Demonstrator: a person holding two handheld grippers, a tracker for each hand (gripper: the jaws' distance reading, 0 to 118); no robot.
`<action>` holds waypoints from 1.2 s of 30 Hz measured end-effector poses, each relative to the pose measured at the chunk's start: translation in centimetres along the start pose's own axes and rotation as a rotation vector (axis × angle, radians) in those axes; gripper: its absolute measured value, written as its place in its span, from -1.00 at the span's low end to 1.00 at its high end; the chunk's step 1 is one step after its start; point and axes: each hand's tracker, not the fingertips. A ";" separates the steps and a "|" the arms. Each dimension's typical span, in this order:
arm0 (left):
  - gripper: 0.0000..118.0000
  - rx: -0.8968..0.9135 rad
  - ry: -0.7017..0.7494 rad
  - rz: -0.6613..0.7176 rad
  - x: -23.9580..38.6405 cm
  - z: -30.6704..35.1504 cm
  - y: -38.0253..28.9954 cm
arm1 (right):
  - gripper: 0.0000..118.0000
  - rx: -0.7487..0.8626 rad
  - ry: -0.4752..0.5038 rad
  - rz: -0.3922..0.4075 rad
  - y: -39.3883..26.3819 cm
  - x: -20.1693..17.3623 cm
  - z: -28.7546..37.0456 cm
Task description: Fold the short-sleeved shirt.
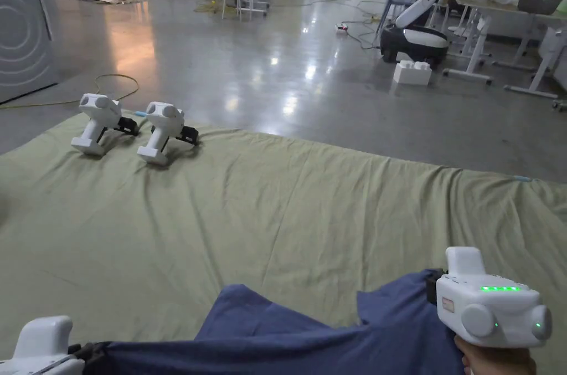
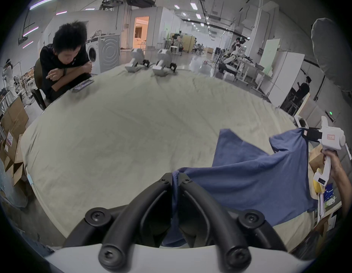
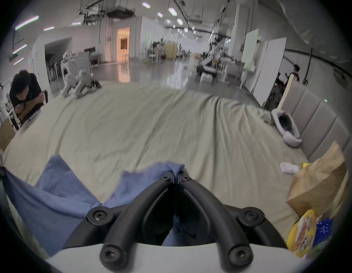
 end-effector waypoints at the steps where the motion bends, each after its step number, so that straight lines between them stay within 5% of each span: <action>1: -0.88 0.018 -0.007 -0.002 0.2 0.3 0.5 | -0.93 0.019 -0.008 0.005 0.4 0.3 0.9; 18: -0.88 0.309 -0.138 -0.091 7.0 4.9 20.1 | -0.93 0.392 -0.201 -0.064 12.3 10.6 18.6; 36: -0.88 0.459 -0.144 -0.178 15.6 8.0 36.6 | -0.93 0.501 -0.351 -0.059 25.5 14.6 22.3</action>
